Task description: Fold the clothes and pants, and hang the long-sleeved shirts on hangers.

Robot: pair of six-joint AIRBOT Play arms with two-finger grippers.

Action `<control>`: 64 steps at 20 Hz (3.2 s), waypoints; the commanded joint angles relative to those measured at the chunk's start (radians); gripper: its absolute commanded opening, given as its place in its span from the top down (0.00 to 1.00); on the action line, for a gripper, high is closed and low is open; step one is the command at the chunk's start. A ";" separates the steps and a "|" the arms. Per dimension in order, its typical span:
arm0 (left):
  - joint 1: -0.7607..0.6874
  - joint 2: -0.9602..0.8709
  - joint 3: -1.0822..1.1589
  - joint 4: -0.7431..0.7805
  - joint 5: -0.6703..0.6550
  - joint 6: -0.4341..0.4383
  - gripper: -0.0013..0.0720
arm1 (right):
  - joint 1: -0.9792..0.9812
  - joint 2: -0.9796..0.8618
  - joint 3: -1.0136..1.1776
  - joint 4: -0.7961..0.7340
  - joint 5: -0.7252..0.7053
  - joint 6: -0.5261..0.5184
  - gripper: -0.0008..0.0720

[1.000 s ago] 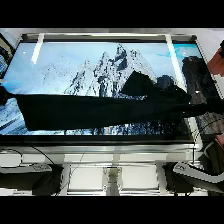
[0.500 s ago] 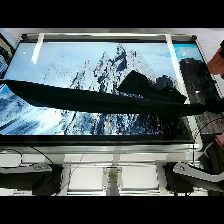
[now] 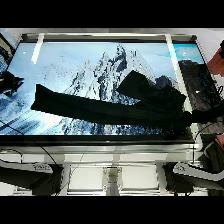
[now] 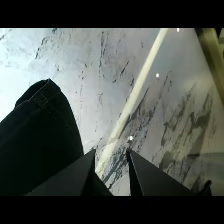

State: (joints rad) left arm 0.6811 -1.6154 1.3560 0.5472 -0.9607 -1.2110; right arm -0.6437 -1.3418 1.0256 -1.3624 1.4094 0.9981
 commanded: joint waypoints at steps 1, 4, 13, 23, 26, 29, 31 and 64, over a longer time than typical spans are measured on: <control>-0.040 -0.037 0.000 0.003 -0.008 0.079 0.56 | 0.002 -0.001 -0.040 0.000 -0.029 0.035 0.95; -0.018 -0.032 0.001 0.092 -0.090 0.127 0.56 | 0.002 -0.001 -0.040 0.000 -0.015 0.040 0.95; 0.054 -0.027 0.001 0.593 -0.248 0.166 0.38 | 0.002 0.000 -0.040 0.090 0.025 0.092 0.95; 0.007 -0.106 0.001 0.571 -0.142 0.168 0.39 | 0.003 0.000 -0.040 0.093 0.051 0.119 0.95; -0.055 -0.117 0.001 0.572 -0.125 0.180 0.68 | 0.002 0.000 -0.040 0.099 0.054 0.120 0.95; -0.083 -0.115 0.006 0.584 -0.179 0.163 0.95 | 0.002 0.000 -0.040 0.098 0.053 0.117 0.95; -0.071 -0.106 0.040 0.660 -0.287 0.050 0.95 | 0.002 0.000 -0.040 0.098 0.052 0.114 0.95; 0.019 0.077 0.002 1.307 -0.639 -0.217 0.56 | -0.106 0.003 -0.071 -0.185 0.282 0.274 0.50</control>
State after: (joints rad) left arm 0.7063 -1.5547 1.3556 1.8763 -1.6192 -1.4406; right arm -0.7433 -1.3396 0.9035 -1.5471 1.6855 1.2701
